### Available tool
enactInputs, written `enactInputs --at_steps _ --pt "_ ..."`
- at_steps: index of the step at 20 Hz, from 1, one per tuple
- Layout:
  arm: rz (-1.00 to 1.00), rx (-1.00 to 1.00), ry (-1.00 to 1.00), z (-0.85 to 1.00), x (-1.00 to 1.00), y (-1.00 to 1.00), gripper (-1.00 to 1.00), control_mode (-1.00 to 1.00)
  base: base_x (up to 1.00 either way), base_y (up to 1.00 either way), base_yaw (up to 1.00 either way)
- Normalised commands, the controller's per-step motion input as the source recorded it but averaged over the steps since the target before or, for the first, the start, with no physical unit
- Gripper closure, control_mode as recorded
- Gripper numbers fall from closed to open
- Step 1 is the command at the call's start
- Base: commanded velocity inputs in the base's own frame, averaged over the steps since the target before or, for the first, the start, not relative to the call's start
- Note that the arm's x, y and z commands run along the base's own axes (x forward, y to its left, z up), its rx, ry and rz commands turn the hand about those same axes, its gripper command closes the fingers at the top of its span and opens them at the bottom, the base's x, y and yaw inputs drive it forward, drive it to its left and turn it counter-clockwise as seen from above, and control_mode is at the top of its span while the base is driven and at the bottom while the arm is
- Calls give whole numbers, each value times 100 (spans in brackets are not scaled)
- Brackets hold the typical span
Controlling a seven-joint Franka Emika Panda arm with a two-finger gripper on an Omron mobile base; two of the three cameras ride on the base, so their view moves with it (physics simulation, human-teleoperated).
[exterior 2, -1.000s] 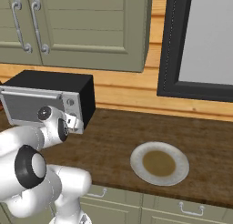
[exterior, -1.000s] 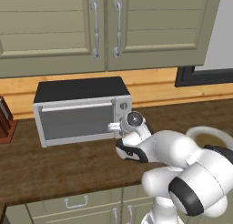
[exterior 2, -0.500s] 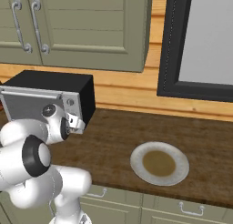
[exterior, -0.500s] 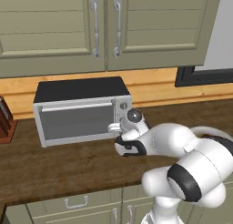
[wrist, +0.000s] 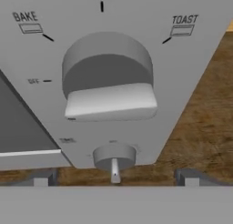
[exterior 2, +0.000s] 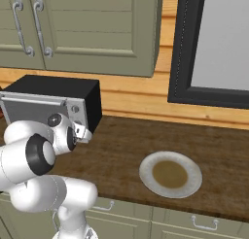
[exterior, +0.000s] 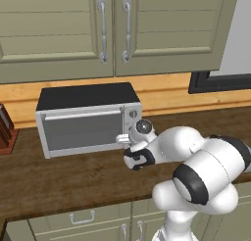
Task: Pick up the kebab skewer and baguette bread, and place them inside the toaster oven. Close the toaster oven door and start by setting the timer.
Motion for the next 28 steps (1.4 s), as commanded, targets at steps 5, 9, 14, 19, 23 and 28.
enactInputs --at_steps 5,9,14,19,23,28 --pt "0 0 2 0 0 0 -100 -100 0 0 0" --pt "0 0 0 0 0 0 -100 -100 0 0 0" --pt "0 0 0 0 0 0 -100 -100 0 0 0" --pt "0 0 0 -8 6 0 -100 -100 0 0 0" --pt "0 0 0 -22 21 0 -100 -100 0 0 0" --pt "0 0 0 -12 11 0 -100 -100 0 0 0"
